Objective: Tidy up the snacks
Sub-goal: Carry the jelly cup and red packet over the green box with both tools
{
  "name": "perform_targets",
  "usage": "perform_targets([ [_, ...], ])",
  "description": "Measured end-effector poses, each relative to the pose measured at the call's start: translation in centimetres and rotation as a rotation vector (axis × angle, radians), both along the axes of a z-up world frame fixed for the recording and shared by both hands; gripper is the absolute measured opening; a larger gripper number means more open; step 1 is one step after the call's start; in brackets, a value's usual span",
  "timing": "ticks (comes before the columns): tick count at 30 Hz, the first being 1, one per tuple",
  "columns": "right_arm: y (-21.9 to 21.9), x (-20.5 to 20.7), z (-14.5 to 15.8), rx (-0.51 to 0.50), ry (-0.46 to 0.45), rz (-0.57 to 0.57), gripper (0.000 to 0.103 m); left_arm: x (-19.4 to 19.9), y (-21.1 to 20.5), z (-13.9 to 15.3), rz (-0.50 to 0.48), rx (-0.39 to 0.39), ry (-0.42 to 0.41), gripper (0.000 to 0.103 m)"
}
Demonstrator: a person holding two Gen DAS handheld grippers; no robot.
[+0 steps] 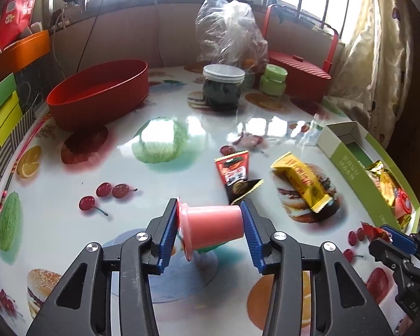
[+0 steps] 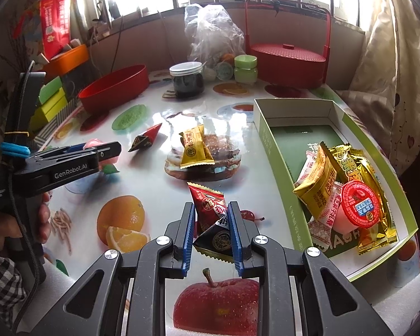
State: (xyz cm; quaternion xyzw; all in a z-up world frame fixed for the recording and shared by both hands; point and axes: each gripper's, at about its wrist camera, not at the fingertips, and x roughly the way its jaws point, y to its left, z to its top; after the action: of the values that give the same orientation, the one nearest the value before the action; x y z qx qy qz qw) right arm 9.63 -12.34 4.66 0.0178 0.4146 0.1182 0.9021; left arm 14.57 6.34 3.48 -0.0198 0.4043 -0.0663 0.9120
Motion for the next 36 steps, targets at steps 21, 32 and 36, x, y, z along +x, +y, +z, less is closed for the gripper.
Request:
perform_targets([
  [21,-1.4,-1.0,1.0,0.023,-0.027,-0.033,0.023,-1.1,-2.3,1.2,-0.052,-0.01,-0.033,0.043],
  [32,-2.9,-1.6,1.8,0.037,-0.05,-0.063,0.023,-1.4,-5.1,2.5,-0.106,0.0,-0.055,0.043],
  [36,-3.8,-1.9,2.3,0.043,-0.063,-0.082,0.023,-1.4,-6.2,3.1,-0.126,-0.003,-0.067,0.043],
])
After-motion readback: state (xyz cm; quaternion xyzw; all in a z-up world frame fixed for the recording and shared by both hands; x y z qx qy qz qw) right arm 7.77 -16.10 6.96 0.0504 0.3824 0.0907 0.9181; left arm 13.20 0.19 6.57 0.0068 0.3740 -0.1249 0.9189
